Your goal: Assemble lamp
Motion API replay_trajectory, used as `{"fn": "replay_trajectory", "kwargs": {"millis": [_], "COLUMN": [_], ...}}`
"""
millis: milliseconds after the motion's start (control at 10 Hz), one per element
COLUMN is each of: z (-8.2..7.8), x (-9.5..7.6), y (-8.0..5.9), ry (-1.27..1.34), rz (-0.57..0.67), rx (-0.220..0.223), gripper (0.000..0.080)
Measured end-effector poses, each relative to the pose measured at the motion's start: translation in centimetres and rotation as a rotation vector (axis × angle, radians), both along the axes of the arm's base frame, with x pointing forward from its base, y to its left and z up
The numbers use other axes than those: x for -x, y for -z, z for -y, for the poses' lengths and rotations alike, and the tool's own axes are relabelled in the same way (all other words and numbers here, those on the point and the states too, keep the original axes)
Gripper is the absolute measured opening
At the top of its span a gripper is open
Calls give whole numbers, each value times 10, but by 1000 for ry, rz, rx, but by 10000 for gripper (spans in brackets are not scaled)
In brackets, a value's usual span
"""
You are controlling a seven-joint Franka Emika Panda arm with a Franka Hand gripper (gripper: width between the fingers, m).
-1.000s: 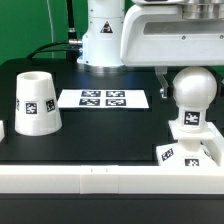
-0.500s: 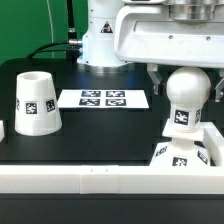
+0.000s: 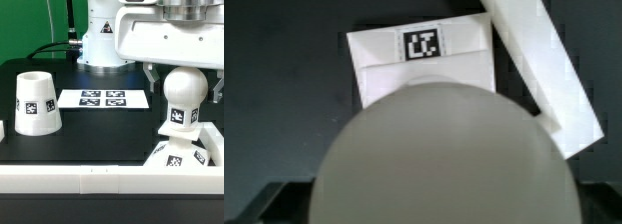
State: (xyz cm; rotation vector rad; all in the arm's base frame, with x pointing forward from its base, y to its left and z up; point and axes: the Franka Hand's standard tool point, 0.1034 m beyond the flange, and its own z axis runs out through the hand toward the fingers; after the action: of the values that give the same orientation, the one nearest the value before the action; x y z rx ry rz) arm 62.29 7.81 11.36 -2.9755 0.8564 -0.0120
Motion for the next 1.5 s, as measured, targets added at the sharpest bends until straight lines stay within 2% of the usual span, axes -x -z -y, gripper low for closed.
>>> {"fn": "replay_trajectory", "kwargs": {"millis": [300, 500, 600, 1200, 1400, 1500], "z": [-5, 1, 7, 6, 31, 52], "x": [14, 27, 37, 38, 64, 80], "y": [-19, -32, -34, -30, -26, -24], "ry": [-227, -359, -371, -401, -499, -552], "rz": [25, 43, 48, 44, 40, 37], "rx": [4, 3, 4, 5, 13, 17], "gripper": [698, 699, 699, 699, 699, 699]}}
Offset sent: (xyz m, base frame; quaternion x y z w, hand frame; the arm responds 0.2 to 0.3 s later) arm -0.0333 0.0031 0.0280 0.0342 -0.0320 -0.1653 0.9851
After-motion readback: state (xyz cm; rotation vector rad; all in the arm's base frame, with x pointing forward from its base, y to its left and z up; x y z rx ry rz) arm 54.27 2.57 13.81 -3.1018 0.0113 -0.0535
